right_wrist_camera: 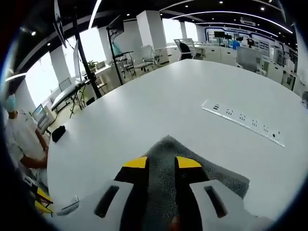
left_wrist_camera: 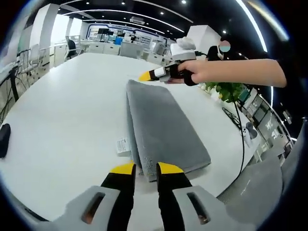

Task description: Fold the towel on the table until its edges align and the towel forms a compact rectangular stack.

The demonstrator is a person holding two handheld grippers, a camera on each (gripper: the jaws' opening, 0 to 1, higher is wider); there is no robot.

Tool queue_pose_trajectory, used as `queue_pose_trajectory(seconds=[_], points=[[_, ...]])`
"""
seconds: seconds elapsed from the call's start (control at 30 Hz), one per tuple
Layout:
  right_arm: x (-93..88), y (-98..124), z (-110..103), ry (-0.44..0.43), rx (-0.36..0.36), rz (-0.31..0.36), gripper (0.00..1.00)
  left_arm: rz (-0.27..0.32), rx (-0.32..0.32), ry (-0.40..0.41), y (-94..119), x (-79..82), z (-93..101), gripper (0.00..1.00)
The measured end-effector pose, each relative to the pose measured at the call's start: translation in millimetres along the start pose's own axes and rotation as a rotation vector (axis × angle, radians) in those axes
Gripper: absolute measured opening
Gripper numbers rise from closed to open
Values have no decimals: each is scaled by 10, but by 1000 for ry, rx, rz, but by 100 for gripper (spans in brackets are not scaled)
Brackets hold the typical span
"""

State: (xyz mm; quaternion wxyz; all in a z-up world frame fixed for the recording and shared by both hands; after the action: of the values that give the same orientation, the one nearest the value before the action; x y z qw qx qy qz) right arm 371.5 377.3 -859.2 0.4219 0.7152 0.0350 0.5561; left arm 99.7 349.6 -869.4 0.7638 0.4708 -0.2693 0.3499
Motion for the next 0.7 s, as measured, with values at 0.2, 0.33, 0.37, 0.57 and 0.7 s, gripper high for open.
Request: queue_pose_trajectory(seconds=[0.2, 0.33, 0.37, 0.57, 0.7], points=[[-53, 66, 55, -9, -9, -7, 19, -13, -4, -50, -27, 90, -38, 20], [-92, 104, 78, -14, -13, -9, 19, -12, -15, -81, -68, 179, -63, 21], [-100, 113, 84, -12, -14, -11, 20, -14, -17, -88, -82, 194, -77, 21], [-145, 201, 136, 0, -21, -12, 21, -23, -28, -131, -181, 333, -81, 22], [-198, 269, 185, -5, -26, -12, 22, -45, -41, -166, -267, 393, -76, 24]])
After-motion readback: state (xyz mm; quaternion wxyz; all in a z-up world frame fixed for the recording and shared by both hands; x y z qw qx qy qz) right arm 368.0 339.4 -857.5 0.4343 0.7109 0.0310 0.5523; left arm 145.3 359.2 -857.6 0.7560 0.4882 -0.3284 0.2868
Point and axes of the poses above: the point that each gripper's makers call its tool centre point, and the gripper's own axes: y roughly backward along the fingers, z roughly to its right, x roughly out of its top, the point moved 1 cm from there along y, roughly backward along the fingers, and after that the axes turned 13 degrees about -x, right-handed, at the moved point
